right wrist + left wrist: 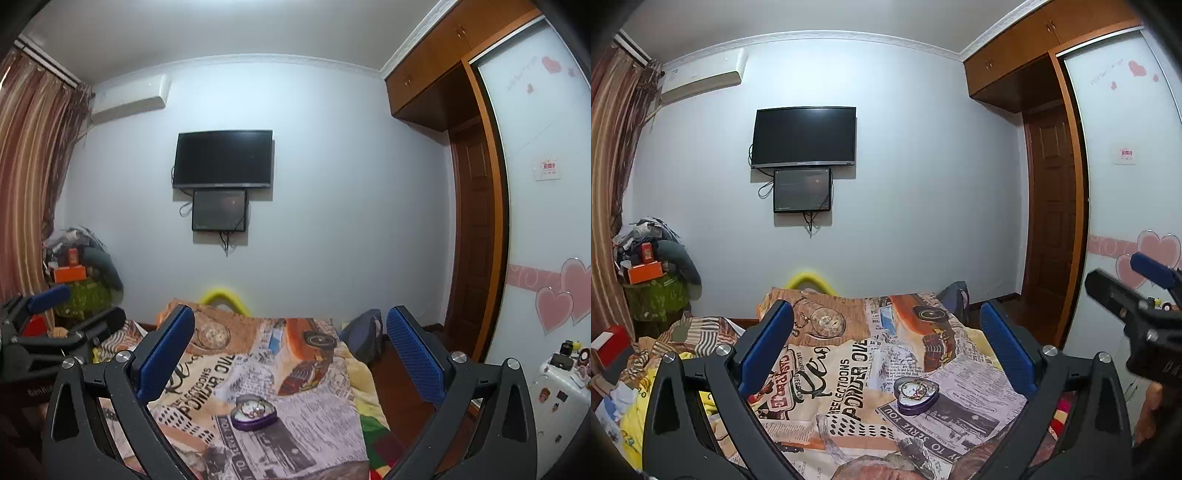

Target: Organize jewelry

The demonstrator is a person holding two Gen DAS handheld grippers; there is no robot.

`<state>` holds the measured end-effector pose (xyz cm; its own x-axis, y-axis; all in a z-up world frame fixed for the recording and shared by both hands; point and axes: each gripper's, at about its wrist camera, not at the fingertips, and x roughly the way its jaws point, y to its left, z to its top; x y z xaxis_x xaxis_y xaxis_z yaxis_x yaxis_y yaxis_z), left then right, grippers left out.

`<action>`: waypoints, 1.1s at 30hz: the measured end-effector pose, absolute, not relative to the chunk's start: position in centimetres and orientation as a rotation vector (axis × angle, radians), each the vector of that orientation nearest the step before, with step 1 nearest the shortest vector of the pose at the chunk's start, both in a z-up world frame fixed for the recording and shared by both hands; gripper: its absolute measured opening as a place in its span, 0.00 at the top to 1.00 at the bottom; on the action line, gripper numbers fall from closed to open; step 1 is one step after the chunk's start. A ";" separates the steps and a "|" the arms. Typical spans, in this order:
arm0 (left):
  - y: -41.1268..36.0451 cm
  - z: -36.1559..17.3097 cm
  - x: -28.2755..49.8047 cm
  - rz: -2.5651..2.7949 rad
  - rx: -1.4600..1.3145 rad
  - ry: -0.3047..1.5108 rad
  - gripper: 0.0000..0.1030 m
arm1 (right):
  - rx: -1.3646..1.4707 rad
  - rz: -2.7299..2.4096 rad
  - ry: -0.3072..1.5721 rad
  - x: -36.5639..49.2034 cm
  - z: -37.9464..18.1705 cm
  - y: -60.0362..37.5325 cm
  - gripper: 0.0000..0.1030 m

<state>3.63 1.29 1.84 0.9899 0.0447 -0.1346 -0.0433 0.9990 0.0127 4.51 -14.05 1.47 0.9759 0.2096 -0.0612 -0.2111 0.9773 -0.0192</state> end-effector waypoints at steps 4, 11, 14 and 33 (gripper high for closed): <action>1.3 1.7 3.4 0.046 0.008 0.137 0.02 | -0.029 0.215 0.080 4.0 0.9 -14.5 0.00; 1.5 1.5 3.2 0.048 0.001 0.139 0.02 | -0.030 0.218 0.095 3.3 0.7 -15.0 0.00; 1.5 1.5 3.2 0.049 0.001 0.142 0.01 | -0.033 0.216 0.097 3.1 0.6 -15.1 0.00; 1.2 1.4 3.0 0.042 -0.001 0.147 0.01 | -0.029 0.222 0.109 2.9 1.1 -15.1 0.00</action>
